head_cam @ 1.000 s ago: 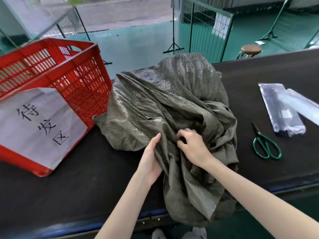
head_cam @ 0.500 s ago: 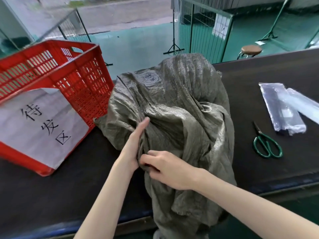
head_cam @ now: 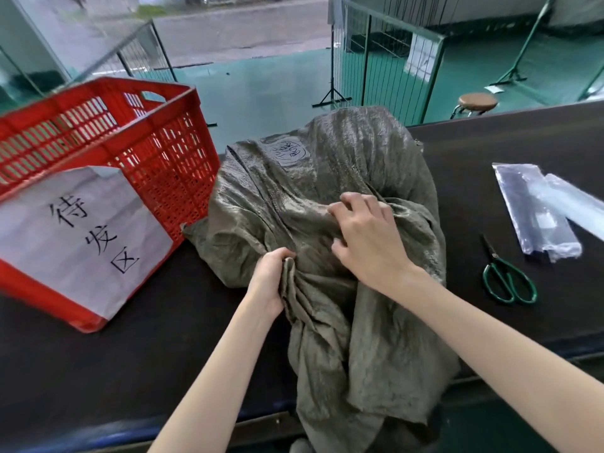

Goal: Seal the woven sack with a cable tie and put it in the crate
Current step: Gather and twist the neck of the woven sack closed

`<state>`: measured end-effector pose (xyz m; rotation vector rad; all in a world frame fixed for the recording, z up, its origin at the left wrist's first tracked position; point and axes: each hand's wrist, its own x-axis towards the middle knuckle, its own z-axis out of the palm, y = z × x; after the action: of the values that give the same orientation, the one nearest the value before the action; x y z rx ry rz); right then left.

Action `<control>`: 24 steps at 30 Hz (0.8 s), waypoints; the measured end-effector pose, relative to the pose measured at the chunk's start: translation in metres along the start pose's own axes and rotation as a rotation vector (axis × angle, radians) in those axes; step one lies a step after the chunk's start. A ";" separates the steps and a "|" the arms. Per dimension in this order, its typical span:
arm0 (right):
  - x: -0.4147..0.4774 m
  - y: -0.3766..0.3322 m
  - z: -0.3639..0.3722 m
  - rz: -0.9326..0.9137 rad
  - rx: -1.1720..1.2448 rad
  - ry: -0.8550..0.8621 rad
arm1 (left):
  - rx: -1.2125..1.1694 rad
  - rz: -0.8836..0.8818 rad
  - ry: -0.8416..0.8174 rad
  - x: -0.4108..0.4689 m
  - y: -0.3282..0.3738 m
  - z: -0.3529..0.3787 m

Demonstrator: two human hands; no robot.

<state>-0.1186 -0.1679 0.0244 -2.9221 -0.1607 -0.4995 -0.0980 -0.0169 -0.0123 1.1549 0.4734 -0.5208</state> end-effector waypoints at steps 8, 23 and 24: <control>-0.024 -0.004 0.013 0.151 0.429 -0.339 | -0.039 0.001 -0.086 0.012 -0.013 0.004; -0.035 -0.013 0.014 -0.008 0.623 -0.291 | 0.110 -0.061 0.042 0.037 0.004 0.006; -0.032 -0.010 0.013 0.043 0.607 -0.226 | 0.101 -0.041 0.055 0.038 0.003 0.007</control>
<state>-0.1458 -0.1586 0.0035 -2.3677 -0.2301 -0.0827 -0.0658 -0.0273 -0.0302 1.2610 0.5236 -0.5546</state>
